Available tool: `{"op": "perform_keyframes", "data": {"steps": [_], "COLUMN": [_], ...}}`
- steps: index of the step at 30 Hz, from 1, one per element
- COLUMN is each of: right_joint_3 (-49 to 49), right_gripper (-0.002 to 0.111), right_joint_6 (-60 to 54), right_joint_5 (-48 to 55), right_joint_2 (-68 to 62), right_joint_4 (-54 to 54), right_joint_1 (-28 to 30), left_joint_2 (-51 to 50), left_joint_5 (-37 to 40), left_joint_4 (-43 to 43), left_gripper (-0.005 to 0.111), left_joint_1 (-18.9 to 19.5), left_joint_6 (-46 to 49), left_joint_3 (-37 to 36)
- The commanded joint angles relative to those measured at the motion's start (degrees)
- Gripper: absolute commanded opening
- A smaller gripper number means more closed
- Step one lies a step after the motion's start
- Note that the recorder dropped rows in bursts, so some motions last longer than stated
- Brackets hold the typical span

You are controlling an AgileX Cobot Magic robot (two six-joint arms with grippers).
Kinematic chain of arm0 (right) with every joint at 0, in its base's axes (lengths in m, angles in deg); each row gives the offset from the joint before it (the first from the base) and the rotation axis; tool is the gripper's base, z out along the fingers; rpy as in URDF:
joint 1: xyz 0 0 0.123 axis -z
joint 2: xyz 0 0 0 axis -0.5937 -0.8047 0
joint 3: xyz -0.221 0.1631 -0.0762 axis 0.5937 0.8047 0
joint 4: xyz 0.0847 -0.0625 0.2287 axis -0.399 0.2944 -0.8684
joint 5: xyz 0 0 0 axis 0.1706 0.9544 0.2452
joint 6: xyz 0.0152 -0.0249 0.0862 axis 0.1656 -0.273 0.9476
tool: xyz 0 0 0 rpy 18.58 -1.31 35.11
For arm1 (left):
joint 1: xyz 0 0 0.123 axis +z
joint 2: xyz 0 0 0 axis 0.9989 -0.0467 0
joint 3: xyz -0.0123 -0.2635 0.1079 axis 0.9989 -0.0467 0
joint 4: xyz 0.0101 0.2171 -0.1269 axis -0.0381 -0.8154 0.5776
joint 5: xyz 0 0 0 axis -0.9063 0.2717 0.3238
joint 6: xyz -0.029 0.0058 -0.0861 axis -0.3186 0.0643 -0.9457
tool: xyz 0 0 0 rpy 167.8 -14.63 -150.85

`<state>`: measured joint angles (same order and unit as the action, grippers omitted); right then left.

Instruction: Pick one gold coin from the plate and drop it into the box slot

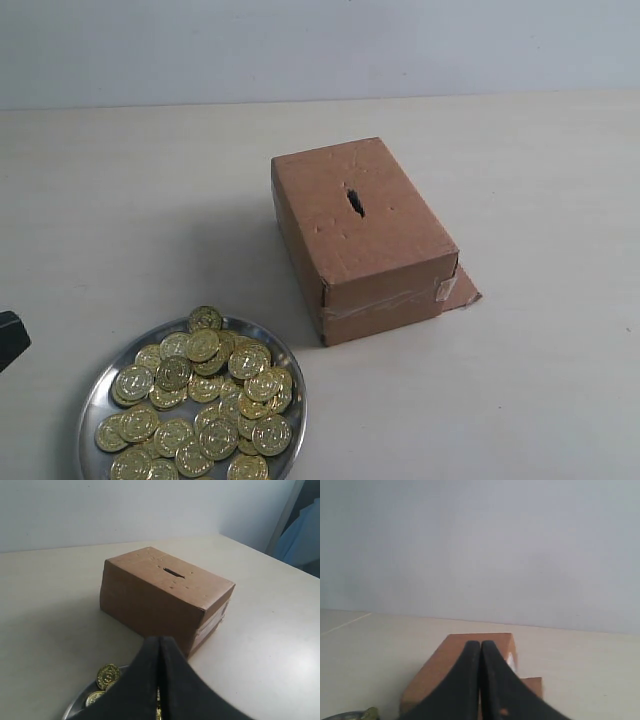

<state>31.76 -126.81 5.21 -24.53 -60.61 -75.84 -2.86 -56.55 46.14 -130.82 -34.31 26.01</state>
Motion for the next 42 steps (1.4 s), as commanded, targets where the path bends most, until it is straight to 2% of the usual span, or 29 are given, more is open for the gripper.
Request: {"op": "perform_keyframes", "data": {"steps": [1,5,8,20,22,24,26,28,30,35,42], "right_joint_3": [0.2,0.2,0.2,-2.8,-2.8,-2.8,-2.8,-2.8,-2.8,-2.8,-2.8], "right_gripper": [0.0,0.0,0.0,0.0,0.0,0.0,0.0,0.0,0.0,0.0,0.0], "right_joint_6": [1.2,1.1,1.1,-6.9,-0.7,18.5,45.5,68.0,80.8,82.9,82.9], "right_joint_5": [5.2,13.1,14.0,13.5,13.4,13.6,13.7,14.7,18.3,28.1,31.2], "right_joint_2": [0.4,0.4,0.4,1.2,1.2,1.2,1.2,1.2,1.2,1.2,1.2], "right_joint_4": [0.0,0.3,0.3,1.6,8.9,27.6,53.3,73.6,86.5,89.5,89.0], "right_joint_1": [17.7,30.9,35.5,36.2,36.2,36.2,36.2,36.2,36.2,36.5,39.9], "left_joint_2": [0.2,0.2,0.2,0.2,0.2,0.2,0.2,0.2,0.2,0.2,0.2], "left_joint_5": [0.0,0.0,0.0,0.0,0.0,0.0,0.0,0.0,0.0,0.0,0.0], "left_joint_4": [0.2,0.2,0.2,0.2,0.2,0.2,0.2,0.2,0.2,0.2,0.2], "left_gripper": [0.0,0.0,0.0,0.0,0.0,0.0,0.0,0.0,0.0,0.0,0.0], "left_joint_1": [0.2,0.2,0.2,0.2,0.2,0.2,0.2,0.2,0.2,0.2,0.2], "left_joint_6": [0.0,0.0,0.0,0.0,0.0,0.0,0.0,0.0,0.0,0.0,0.0], "left_joint_3": [-0.2,-0.2,-0.2,-0.2,-0.2,-0.2,-0.2,-0.2,-0.2,-0.2,-0.2]}}
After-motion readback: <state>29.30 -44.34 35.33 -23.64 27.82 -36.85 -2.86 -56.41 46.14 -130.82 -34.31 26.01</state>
